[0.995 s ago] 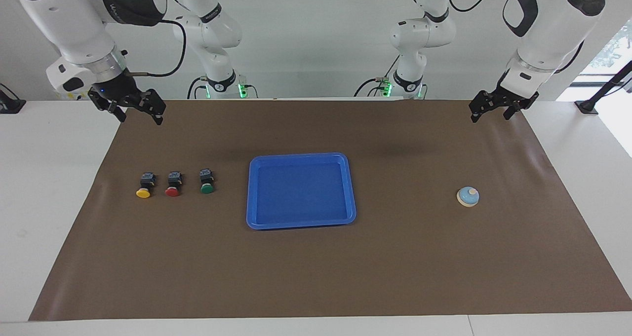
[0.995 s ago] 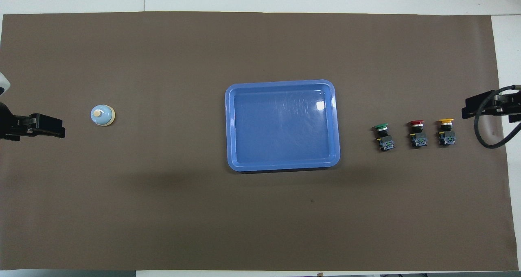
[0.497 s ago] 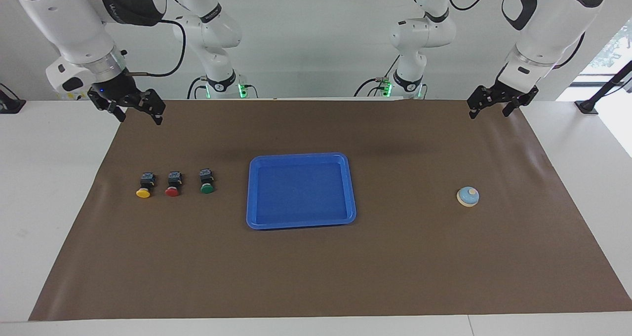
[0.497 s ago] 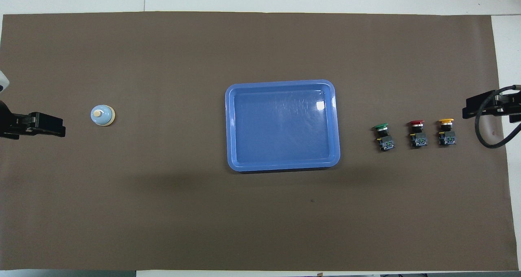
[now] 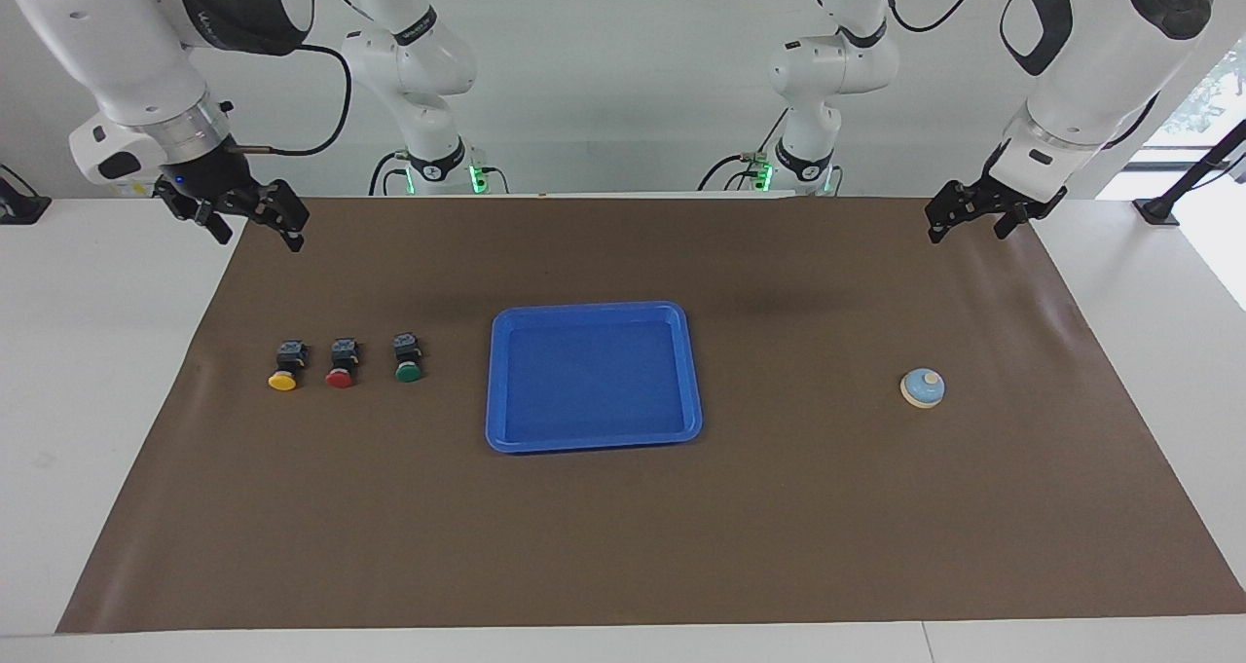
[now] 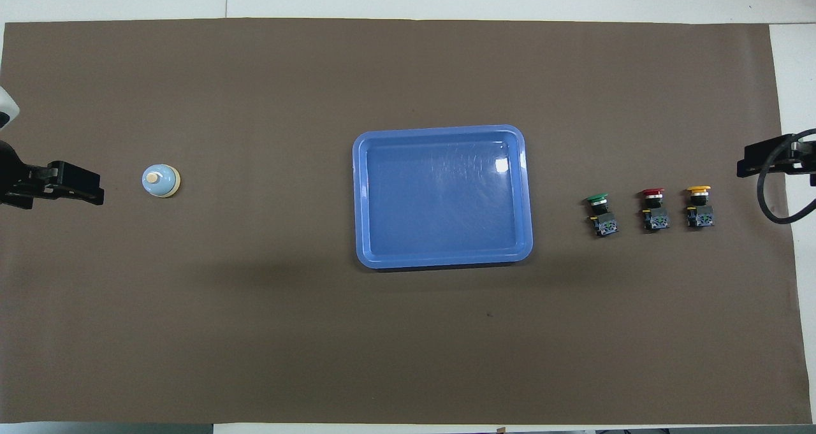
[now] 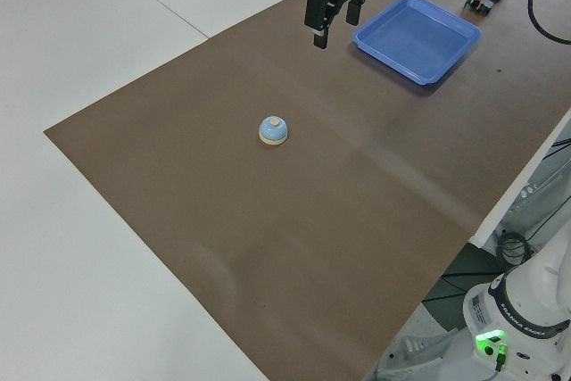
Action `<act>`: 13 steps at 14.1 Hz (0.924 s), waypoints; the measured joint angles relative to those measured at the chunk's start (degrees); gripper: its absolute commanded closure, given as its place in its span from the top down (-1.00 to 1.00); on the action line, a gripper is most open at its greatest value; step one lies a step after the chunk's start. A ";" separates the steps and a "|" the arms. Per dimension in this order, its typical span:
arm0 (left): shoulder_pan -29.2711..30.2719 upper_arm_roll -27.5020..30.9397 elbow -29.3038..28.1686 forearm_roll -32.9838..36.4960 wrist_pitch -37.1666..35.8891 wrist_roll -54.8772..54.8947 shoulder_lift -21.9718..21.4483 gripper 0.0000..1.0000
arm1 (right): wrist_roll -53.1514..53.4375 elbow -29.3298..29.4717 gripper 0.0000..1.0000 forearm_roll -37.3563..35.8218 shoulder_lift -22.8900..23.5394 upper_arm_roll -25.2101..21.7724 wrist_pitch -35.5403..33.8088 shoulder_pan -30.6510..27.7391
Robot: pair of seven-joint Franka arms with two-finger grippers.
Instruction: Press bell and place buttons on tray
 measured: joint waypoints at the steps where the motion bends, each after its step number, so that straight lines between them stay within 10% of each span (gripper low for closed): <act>1: -0.03 -0.01 0.30 0.00 -0.29 0.00 0.33 1.00 | 0.01 -0.69 1.00 -0.14 0.44 0.00 0.94 -0.70; 13: -0.11 0.06 1.14 0.00 -0.62 -0.02 0.31 1.00 | -3.65 -15.07 1.00 -3.23 13.09 -0.14 27.01 -6.51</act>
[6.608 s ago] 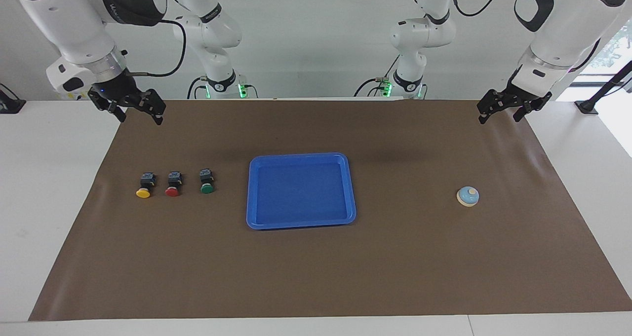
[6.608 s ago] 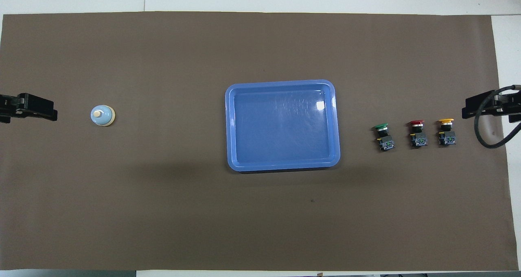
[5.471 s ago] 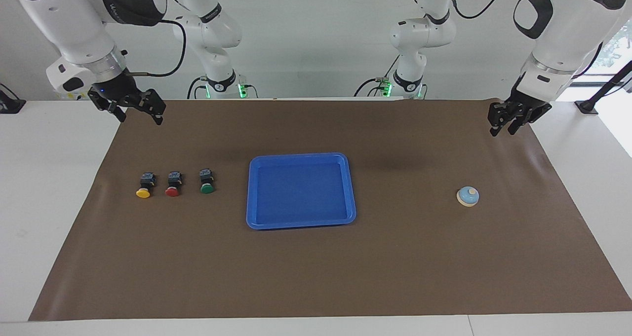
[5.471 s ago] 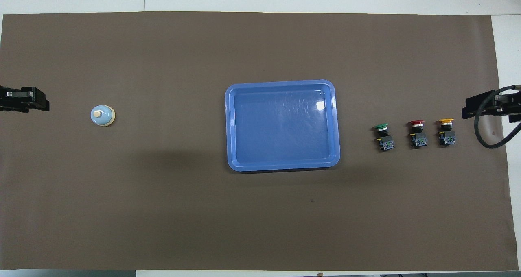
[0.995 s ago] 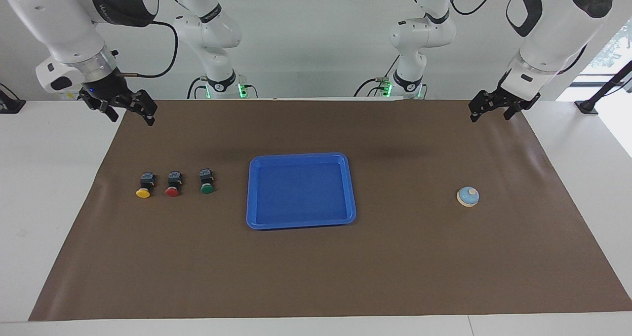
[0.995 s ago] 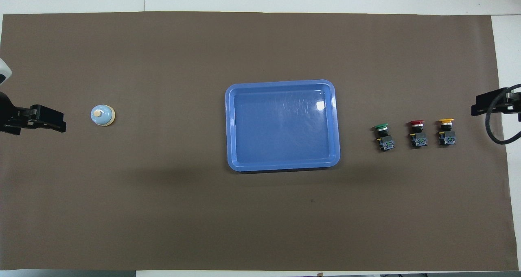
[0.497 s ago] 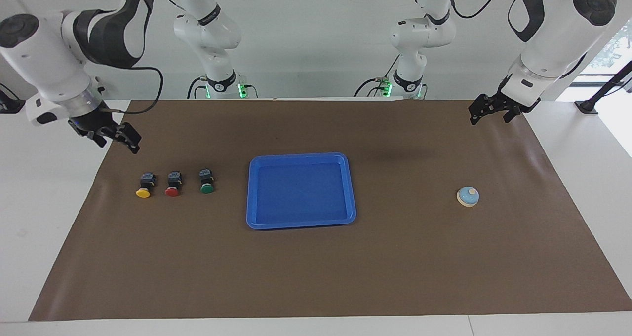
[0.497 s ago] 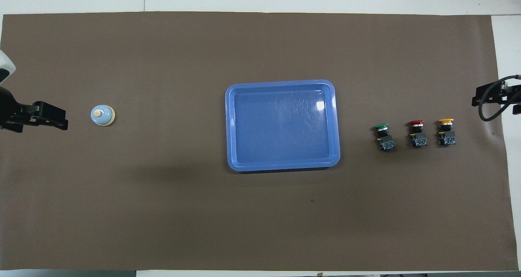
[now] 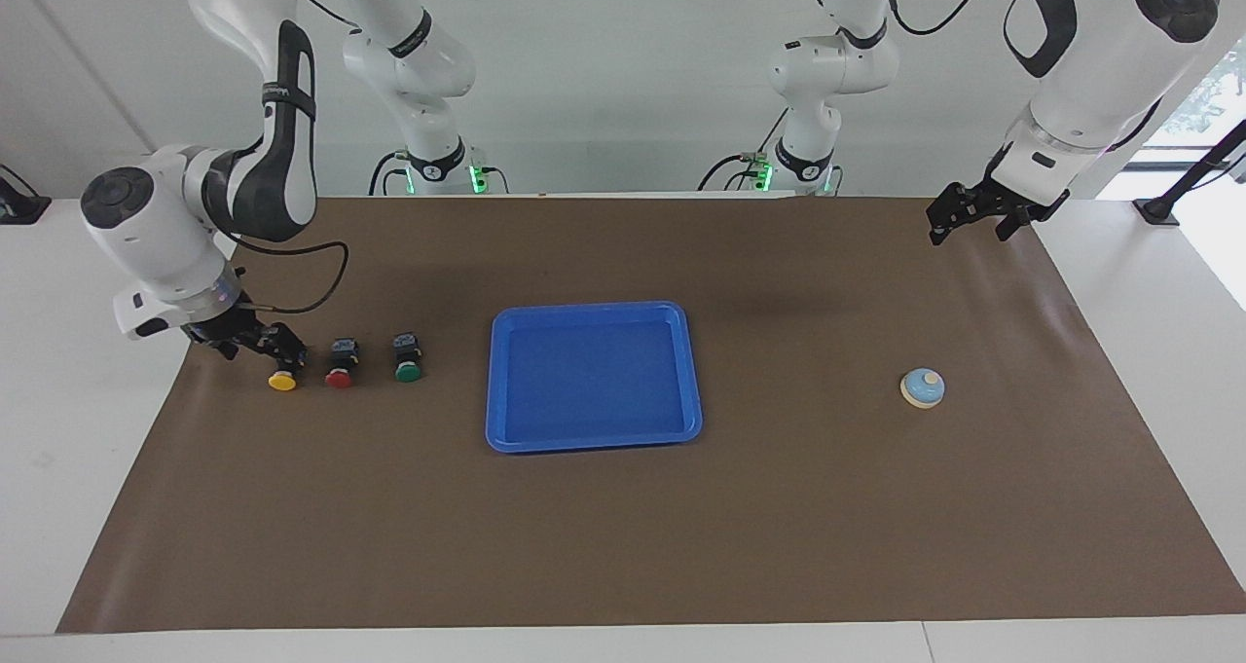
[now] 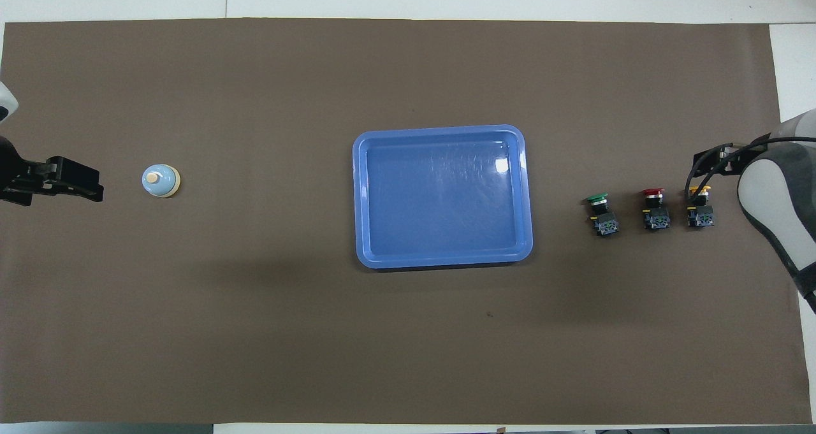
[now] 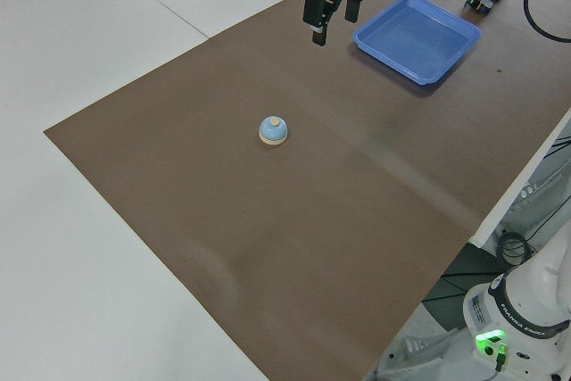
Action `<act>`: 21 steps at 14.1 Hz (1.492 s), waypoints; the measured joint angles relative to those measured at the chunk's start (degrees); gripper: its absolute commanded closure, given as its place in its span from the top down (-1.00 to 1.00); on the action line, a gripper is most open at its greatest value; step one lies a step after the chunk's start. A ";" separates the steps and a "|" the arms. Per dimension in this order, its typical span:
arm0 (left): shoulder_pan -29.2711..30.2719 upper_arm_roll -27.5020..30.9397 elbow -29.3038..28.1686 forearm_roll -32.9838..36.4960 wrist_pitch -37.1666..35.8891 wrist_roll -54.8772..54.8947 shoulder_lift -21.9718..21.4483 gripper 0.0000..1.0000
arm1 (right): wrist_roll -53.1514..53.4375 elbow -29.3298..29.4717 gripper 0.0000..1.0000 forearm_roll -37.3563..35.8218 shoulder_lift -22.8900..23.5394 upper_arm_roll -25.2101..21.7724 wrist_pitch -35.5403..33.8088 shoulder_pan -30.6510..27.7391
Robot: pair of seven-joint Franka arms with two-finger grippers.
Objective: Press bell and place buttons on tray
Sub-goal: 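Reach the right gripper to the yellow button and grasp it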
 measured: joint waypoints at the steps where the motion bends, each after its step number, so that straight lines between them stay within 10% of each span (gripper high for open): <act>1: 0.01 0.07 0.00 0.00 0.00 -0.02 -0.11 1.00 | -2.40 -1.36 1.00 0.00 -0.13 -0.01 0.39 -0.55; 21: 0.03 0.23 0.01 0.00 -0.16 -0.19 -1.13 1.00 | -14.50 -11.46 0.77 0.01 -0.56 0.02 8.75 -4.18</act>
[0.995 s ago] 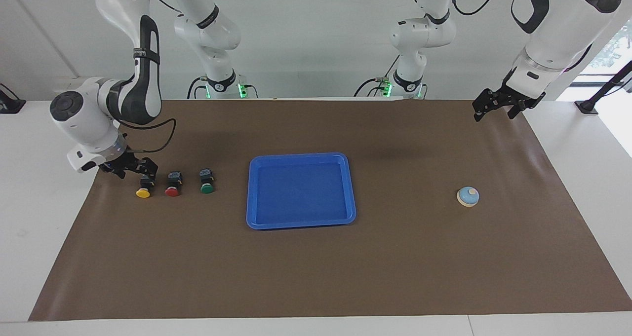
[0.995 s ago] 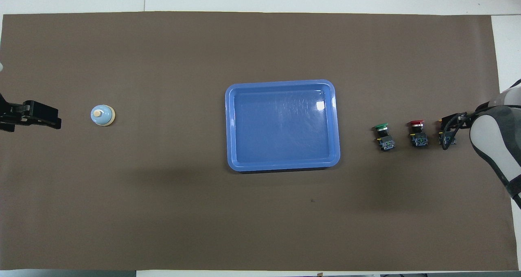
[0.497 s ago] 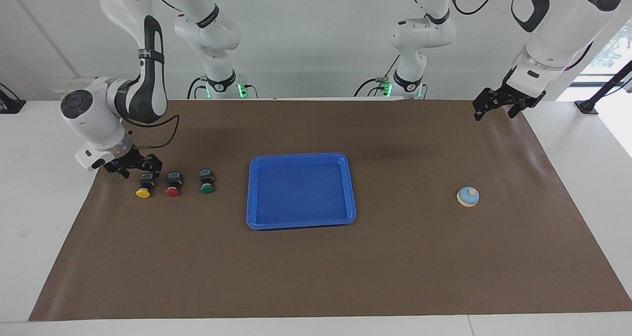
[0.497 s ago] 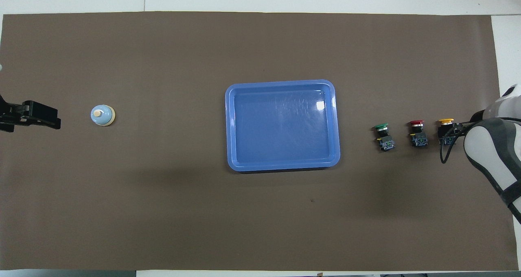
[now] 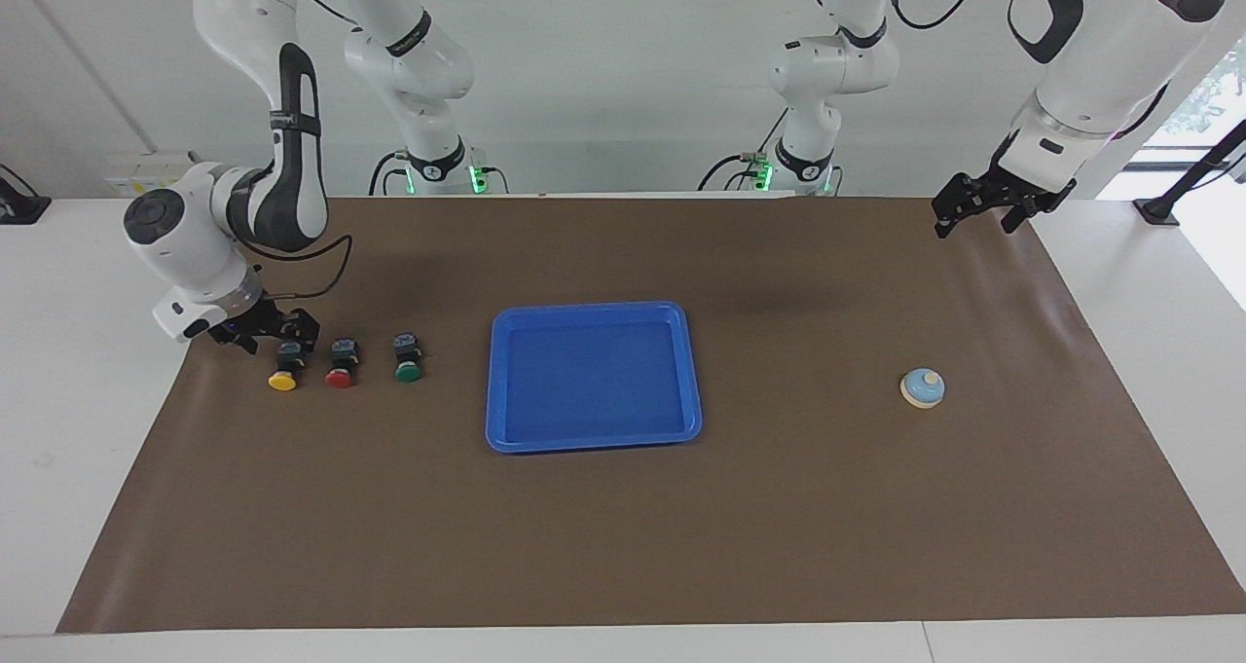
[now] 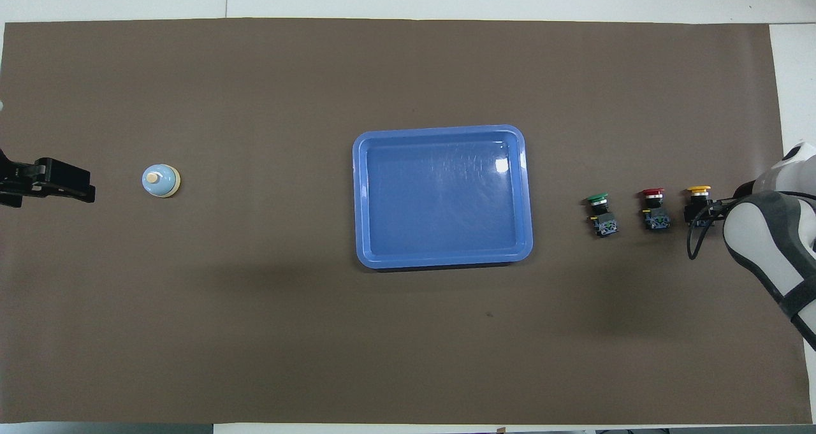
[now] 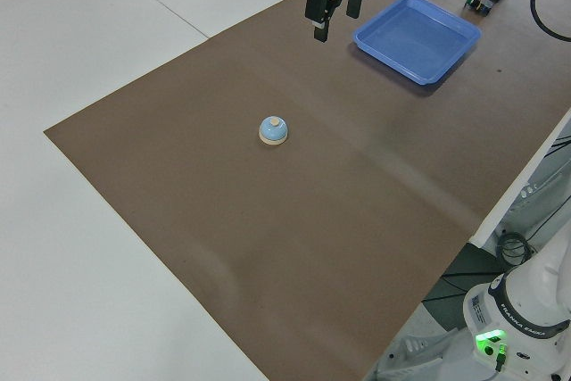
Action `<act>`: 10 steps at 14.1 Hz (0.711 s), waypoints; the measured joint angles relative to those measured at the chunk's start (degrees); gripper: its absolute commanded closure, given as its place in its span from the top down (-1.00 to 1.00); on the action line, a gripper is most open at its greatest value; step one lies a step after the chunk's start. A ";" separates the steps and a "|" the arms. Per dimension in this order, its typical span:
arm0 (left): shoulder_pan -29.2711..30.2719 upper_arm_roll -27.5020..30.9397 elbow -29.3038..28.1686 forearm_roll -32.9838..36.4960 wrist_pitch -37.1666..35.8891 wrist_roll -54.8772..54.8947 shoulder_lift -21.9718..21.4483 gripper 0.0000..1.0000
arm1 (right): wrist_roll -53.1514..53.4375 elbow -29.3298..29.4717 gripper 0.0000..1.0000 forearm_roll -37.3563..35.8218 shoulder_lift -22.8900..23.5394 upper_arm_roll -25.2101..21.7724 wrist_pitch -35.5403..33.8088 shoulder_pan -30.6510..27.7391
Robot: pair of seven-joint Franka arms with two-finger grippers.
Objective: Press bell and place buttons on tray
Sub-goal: 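Reach the right gripper to the yellow button and grasp it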
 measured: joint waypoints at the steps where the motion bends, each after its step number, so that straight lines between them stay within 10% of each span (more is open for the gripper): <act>1: 0.00 0.00 0.00 0.00 0.00 0.00 0.00 1.00 | 0.00 0.00 0.61 0.00 0.41 0.00 0.28 -0.30; 5: 0.00 0.00 0.00 0.00 -0.02 -0.01 0.00 1.00 | 0.00 0.00 -0.95 0.02 0.95 0.04 0.54 -0.59; 10: 0.00 0.00 0.00 0.00 -0.03 -0.01 0.00 1.00 | 0.00 2.00 -1.00 0.02 0.86 0.82 -0.66 -0.09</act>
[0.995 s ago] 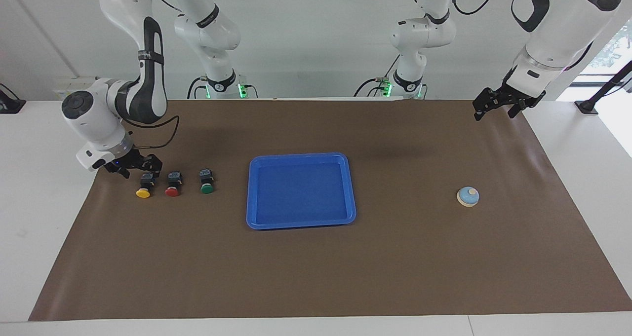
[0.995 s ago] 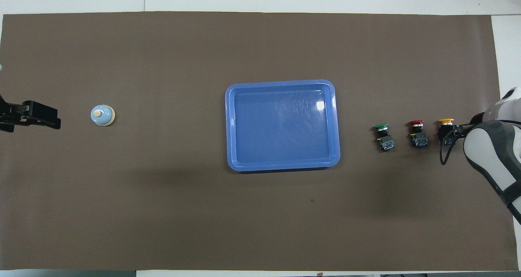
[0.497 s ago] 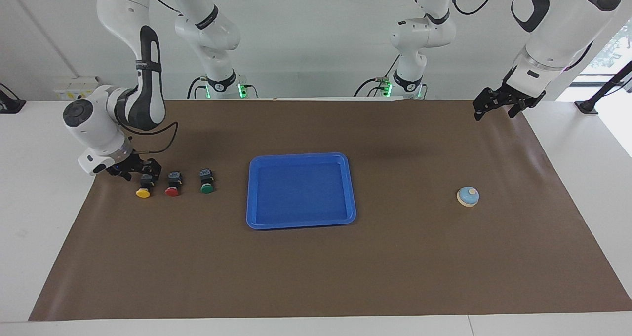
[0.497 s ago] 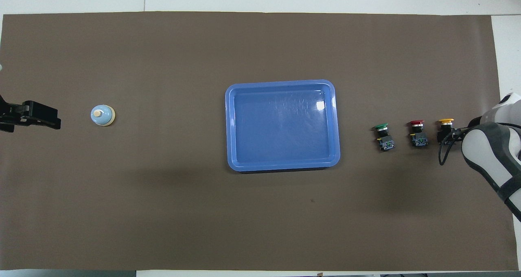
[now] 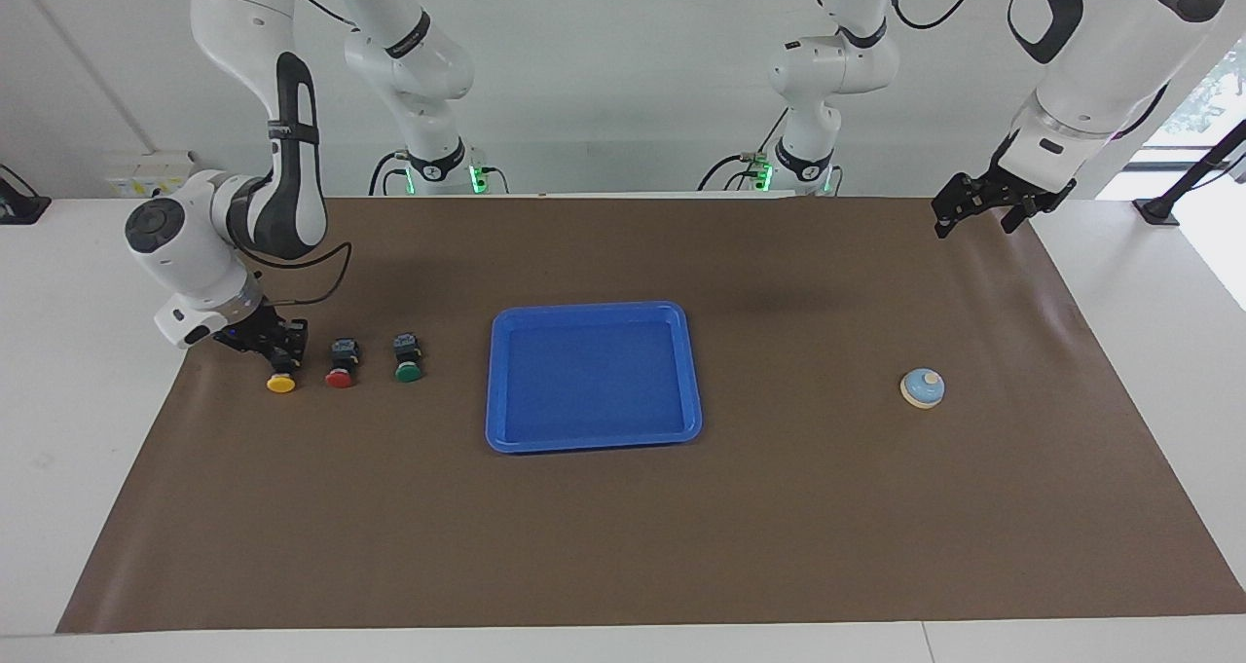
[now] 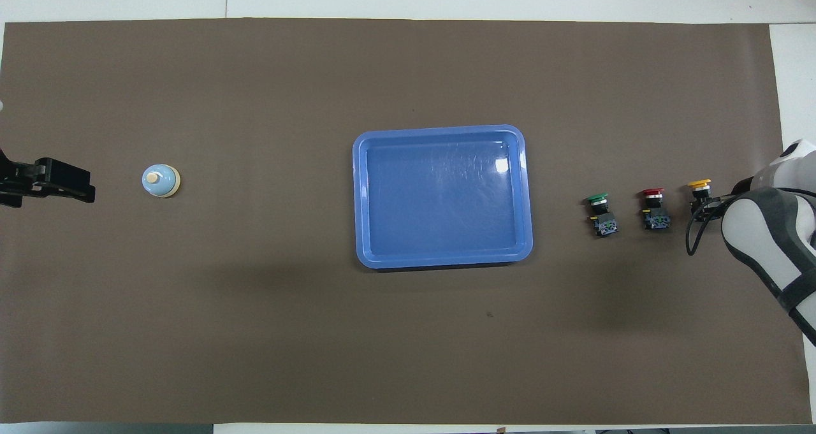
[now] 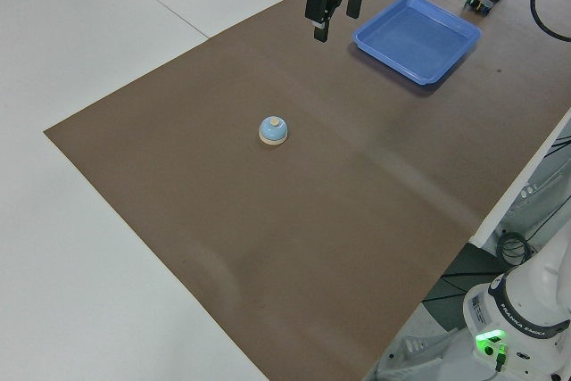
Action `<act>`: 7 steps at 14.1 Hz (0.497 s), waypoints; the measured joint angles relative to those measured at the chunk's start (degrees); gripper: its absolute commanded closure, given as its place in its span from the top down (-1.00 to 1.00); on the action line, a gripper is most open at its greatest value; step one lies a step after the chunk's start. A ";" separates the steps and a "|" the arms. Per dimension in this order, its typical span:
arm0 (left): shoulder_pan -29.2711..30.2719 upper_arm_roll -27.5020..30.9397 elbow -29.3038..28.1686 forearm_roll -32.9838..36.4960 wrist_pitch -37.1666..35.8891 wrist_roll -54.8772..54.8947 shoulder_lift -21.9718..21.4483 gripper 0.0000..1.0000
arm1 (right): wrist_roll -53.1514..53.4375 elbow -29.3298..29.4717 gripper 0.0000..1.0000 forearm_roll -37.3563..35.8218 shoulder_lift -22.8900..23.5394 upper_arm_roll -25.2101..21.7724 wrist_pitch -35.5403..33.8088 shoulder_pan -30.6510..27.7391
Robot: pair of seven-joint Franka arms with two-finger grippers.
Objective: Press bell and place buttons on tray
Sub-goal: 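Reach the right gripper to the yellow button and grasp it, then carry the yellow button into the blue tray and release it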
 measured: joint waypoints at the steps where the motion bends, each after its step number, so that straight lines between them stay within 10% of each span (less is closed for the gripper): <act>1: 0.00 0.00 0.00 0.00 0.00 0.00 0.00 1.00 | 0.00 2.11 -1.00 0.00 -0.08 0.20 -2.32 0.79; 7: 0.00 0.00 0.00 0.00 -0.02 -0.01 0.00 1.00 | 13.99 15.69 -1.00 0.02 -0.47 0.63 -14.91 12.05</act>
